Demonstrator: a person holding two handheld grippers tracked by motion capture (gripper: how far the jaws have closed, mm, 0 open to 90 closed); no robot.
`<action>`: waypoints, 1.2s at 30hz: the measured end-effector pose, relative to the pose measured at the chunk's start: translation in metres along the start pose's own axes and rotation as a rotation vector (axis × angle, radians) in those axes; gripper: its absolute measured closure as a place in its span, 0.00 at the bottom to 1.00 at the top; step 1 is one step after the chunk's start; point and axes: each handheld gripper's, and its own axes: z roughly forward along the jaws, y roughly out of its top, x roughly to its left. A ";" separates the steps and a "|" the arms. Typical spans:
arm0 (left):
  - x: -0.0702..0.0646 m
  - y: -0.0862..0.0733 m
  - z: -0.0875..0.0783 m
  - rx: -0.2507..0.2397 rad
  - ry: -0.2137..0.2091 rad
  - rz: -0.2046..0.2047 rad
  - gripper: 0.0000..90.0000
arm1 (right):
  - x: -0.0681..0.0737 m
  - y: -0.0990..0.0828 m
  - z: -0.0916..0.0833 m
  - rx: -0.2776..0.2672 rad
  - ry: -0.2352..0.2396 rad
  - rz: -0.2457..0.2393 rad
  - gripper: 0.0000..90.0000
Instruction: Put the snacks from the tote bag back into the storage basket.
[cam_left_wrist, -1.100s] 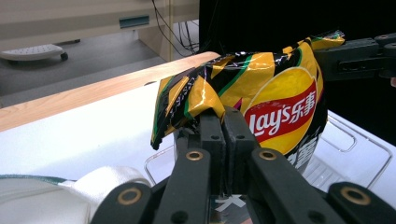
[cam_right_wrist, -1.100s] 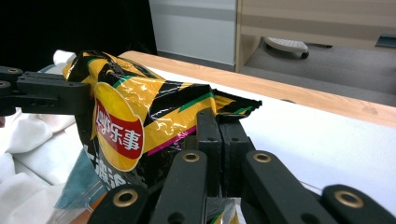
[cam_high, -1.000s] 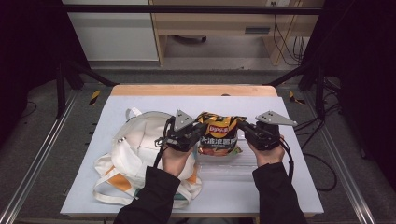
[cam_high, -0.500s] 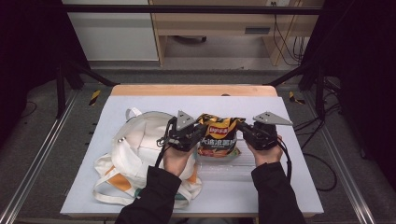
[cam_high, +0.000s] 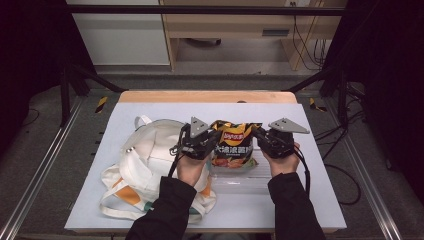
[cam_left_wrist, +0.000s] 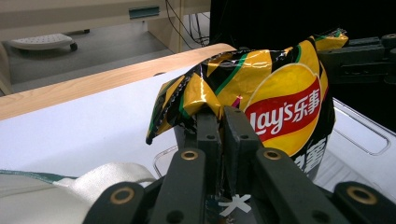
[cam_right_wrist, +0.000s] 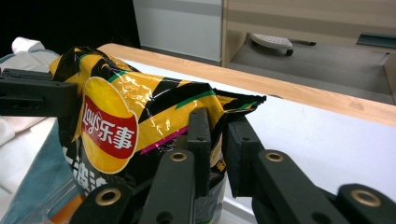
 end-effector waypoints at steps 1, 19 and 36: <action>0.000 0.000 0.001 0.000 0.002 -0.001 0.94 | 0.000 0.000 0.000 0.000 0.000 0.000 0.90; 0.007 0.000 0.017 -0.016 0.028 -0.011 0.89 | -0.005 -0.001 0.016 -0.038 -0.062 -0.012 0.75; 0.017 0.001 0.005 -0.018 0.014 0.008 0.44 | -0.010 0.002 0.006 -0.085 -0.086 -0.009 0.45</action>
